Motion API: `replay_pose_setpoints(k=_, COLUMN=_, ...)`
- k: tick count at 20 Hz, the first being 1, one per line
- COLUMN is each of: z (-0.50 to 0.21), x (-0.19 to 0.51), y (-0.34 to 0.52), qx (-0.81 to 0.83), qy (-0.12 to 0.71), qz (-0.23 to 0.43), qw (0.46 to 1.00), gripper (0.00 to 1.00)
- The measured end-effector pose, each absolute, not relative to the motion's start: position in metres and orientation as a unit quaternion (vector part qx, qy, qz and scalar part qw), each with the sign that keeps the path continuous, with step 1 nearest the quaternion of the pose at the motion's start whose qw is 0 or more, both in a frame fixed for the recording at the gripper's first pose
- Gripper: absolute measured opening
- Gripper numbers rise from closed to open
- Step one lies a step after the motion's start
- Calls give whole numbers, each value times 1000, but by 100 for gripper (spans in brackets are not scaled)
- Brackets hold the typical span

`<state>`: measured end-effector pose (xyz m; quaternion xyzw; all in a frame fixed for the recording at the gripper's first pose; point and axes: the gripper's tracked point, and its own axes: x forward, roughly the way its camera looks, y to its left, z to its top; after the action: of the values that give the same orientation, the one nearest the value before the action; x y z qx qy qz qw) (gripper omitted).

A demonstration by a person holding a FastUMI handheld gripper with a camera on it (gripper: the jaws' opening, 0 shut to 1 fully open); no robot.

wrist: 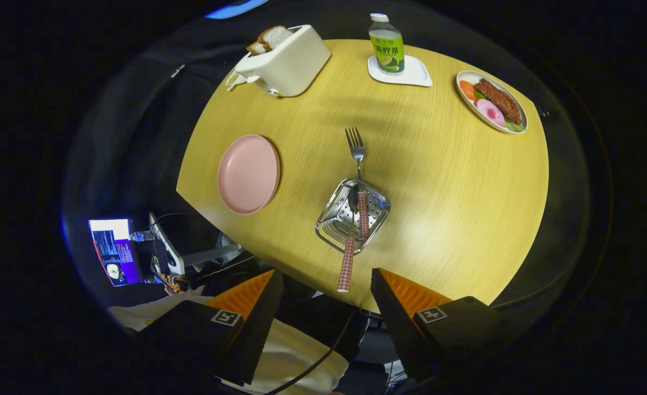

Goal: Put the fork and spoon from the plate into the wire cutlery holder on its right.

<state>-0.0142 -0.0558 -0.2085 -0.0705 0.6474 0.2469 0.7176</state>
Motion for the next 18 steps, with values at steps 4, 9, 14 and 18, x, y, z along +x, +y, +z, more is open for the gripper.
replay_pose_setpoints(k=4, z=-190, x=-21, y=-51, qx=-67, qy=611, qz=249, qw=748, gripper=99)
replay_pose_setpoints(k=9, z=-154, x=-14, y=-34, qx=-46, qy=532, qz=242, qw=810, gripper=99)
replay_pose_setpoints(k=14, z=-105, x=-7, y=-7, qx=-27, qy=417, qz=234, qw=878, gripper=99)
replay_pose_setpoints(k=18, z=-64, x=-4, y=16, qx=-4, qy=319, qz=221, qw=922, gripper=99)
